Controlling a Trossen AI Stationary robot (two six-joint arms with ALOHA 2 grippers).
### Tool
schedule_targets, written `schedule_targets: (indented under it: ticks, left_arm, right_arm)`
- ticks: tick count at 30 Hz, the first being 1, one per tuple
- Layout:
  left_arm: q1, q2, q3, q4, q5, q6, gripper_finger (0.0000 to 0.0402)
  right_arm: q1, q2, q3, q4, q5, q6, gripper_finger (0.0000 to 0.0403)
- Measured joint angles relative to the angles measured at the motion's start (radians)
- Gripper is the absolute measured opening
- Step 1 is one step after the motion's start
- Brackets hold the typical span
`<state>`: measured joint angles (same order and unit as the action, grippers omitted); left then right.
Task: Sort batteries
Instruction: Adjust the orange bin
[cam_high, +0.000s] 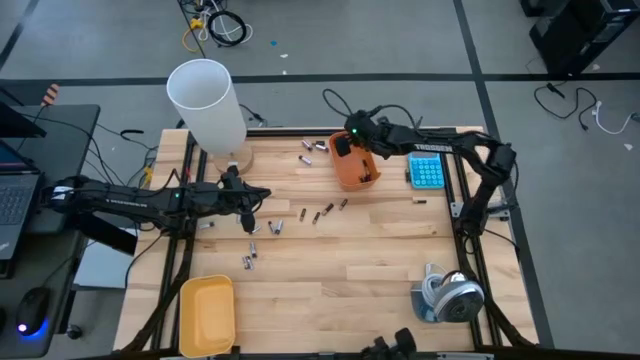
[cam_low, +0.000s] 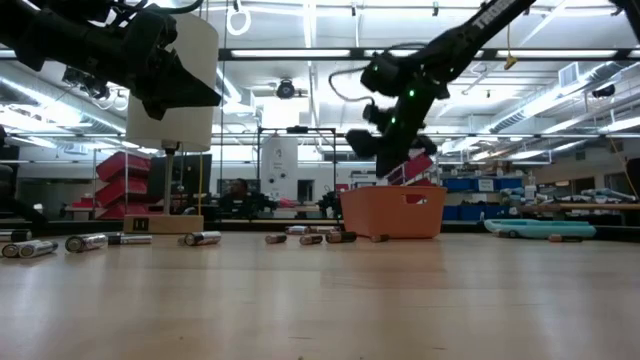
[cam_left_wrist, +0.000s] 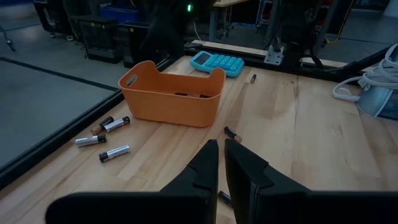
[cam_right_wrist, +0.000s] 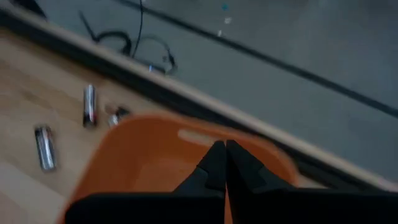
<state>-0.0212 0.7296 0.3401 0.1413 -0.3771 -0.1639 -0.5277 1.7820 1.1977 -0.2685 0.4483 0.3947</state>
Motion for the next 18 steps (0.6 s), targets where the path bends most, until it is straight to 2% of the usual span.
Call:
schedule_targets:
  ticks: [7,18]
  left_arm:
    - [0.000,0.000,0.000,0.004,0.000,-0.002,0.0030]
    - [0.000,0.000,0.000,0.002,0.000,-0.004,0.0030]
  right_arm:
    - [-0.029,0.077,-0.001,-0.015,-0.002,0.007,0.0000]
    - [-0.076,0.080,-0.001,-0.057,0.046,0.025,0.0000]
